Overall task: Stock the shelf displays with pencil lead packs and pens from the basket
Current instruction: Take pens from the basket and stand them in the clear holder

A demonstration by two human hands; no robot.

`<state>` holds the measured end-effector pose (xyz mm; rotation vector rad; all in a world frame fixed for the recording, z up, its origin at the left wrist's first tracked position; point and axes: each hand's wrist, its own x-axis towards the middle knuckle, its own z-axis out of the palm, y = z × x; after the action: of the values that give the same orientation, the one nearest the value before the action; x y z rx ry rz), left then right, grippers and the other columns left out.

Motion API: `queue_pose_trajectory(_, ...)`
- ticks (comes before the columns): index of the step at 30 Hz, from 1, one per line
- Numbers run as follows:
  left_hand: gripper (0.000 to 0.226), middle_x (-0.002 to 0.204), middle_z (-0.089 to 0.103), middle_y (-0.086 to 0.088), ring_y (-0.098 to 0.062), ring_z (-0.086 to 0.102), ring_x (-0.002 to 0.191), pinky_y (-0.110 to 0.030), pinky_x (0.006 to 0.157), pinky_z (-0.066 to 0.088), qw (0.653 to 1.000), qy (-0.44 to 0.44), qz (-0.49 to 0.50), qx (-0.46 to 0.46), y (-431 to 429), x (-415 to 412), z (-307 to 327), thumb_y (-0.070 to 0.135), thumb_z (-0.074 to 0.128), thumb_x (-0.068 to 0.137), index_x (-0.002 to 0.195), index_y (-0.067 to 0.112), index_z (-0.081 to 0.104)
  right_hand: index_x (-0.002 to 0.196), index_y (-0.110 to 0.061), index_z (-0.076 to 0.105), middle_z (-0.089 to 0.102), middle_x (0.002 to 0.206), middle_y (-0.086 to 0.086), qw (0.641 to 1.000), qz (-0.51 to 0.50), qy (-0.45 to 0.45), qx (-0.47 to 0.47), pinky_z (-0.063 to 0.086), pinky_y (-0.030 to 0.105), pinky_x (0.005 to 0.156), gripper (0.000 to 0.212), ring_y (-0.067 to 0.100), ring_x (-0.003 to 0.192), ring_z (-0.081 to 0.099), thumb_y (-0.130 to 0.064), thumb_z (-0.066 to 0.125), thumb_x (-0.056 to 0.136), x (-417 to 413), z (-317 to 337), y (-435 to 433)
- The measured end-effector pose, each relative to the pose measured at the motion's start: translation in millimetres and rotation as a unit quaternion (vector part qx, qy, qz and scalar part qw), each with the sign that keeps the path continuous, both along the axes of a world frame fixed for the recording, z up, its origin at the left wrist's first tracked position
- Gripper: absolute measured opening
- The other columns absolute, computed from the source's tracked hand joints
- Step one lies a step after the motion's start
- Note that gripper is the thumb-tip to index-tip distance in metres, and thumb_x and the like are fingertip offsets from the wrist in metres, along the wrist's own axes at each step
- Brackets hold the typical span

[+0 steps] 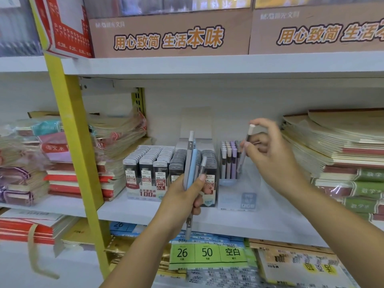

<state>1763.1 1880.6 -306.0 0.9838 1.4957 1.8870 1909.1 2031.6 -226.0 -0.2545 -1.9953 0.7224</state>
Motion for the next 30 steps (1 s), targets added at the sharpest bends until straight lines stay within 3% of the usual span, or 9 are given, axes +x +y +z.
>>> queue_pose_trajectory(5, 0.020, 0.075, 0.069, 0.002, -0.007, 0.046, 0.051, -0.019, 0.048, 0.042, 1.000, 0.007, -0.006, 0.004, 4, 3, -1, 0.029, 0.060, 0.099, 0.103, 0.010, 0.062, 0.102, -0.049, 0.043, 0.070, 0.087, -0.005, 1.000, -0.004, -0.029, 0.001, 0.058, 0.046, 0.076, 0.033, 0.009, 0.079, 0.070, -0.023, 0.062, 0.094, -15, -17, 5)
queue_pose_trajectory(9, 0.018, 0.078, 0.071, -0.001, -0.007, 0.047, 0.053, -0.020, 0.050, 0.043, 1.000, 0.002, -0.010, 0.005, 5, 2, -5, 0.025, 0.059, 0.100, 0.109, 0.010, 0.064, 0.109, -0.040, 0.042, 0.068, 0.087, -0.005, 0.997, -0.005, -0.071, 0.036, 0.056, 0.050, 0.073, 0.032, 0.017, 0.077, 0.070, -0.019, 0.061, 0.095, -20, -30, 11)
queue_pose_trajectory(12, 0.015, 0.081, 0.072, -0.002, -0.009, 0.048, 0.055, -0.023, 0.052, 0.044, 1.000, -0.007, -0.009, -0.001, 6, -1, -6, 0.022, 0.057, 0.102, 0.111, 0.013, 0.065, 0.110, -0.041, 0.039, 0.066, 0.082, -0.006, 0.994, -0.027, -0.075, 0.074, 0.057, 0.046, 0.067, 0.037, 0.016, 0.071, 0.068, -0.019, 0.063, 0.093, -20, -32, 16)
queue_pose_trajectory(17, 0.019, 0.086, 0.071, -0.010, -0.012, 0.052, 0.060, -0.030, 0.060, 0.045, 1.000, -0.003, -0.007, -0.009, 6, -2, -8, 0.024, 0.060, 0.100, 0.090, 0.026, 0.076, 0.113, -0.032, 0.043, 0.065, 0.073, -0.003, 0.985, -0.067, -0.101, 0.120, 0.053, 0.032, 0.061, 0.038, 0.011, 0.062, 0.063, -0.021, 0.070, 0.088, -29, -33, 21)
queue_pose_trajectory(21, 0.017, 0.093, 0.078, -0.007, -0.012, 0.060, 0.063, -0.023, 0.058, 0.051, 0.999, -0.022, -0.023, 0.007, 4, -1, -7, 0.020, 0.062, 0.098, 0.112, 0.012, 0.066, 0.105, -0.017, 0.057, 0.063, 0.078, -0.002, 0.970, -0.108, -0.140, 0.169, 0.048, 0.025, 0.061, 0.021, 0.012, 0.067, 0.059, -0.023, 0.069, 0.089, -35, -32, 16)
queue_pose_trajectory(23, 0.019, 0.095, 0.078, -0.009, -0.013, 0.063, 0.065, -0.023, 0.059, 0.052, 0.999, -0.031, -0.032, 0.015, 2, 1, -7, 0.019, 0.063, 0.097, 0.113, 0.010, 0.065, 0.100, -0.017, 0.062, 0.056, 0.088, -0.005, 0.970, -0.137, -0.094, 0.178, 0.038, 0.013, 0.061, 0.010, 0.004, 0.072, 0.054, -0.022, 0.064, 0.093, -32, -26, 11)
queue_pose_trajectory(26, 0.020, 0.096, 0.078, -0.012, -0.014, 0.065, 0.066, -0.023, 0.060, 0.053, 0.998, -0.035, -0.041, 0.024, 1, 3, -4, 0.018, 0.065, 0.095, 0.113, 0.009, 0.065, 0.108, -0.028, 0.062, 0.053, 0.094, -0.011, 0.991, -0.081, -0.040, 0.098, 0.038, 0.007, 0.066, 0.015, -0.002, 0.079, 0.051, -0.031, 0.058, 0.094, -26, -25, -7)
queue_pose_trajectory(28, 0.020, 0.096, 0.078, -0.013, -0.015, 0.066, 0.067, -0.024, 0.062, 0.054, 0.998, -0.032, -0.051, 0.029, 3, 5, -2, 0.019, 0.065, 0.095, 0.112, 0.009, 0.066, 0.113, -0.034, 0.062, 0.060, 0.092, -0.013, 0.996, 0.019, -0.085, -0.019, 0.042, 0.008, 0.072, 0.022, 0.001, 0.083, 0.055, -0.034, 0.063, 0.091, -24, -28, -21)
queue_pose_trajectory(30, 0.025, 0.098, 0.078, -0.014, -0.016, 0.069, 0.070, -0.026, 0.066, 0.057, 0.997, -0.034, -0.067, 0.033, 4, 8, 0, 0.021, 0.068, 0.092, 0.113, 0.008, 0.067, 0.114, -0.031, 0.064, 0.068, 0.089, -0.007, 0.985, 0.086, -0.109, -0.104, 0.048, 0.016, 0.081, 0.026, 0.006, 0.087, 0.063, -0.024, 0.068, 0.089, -24, -29, -29)
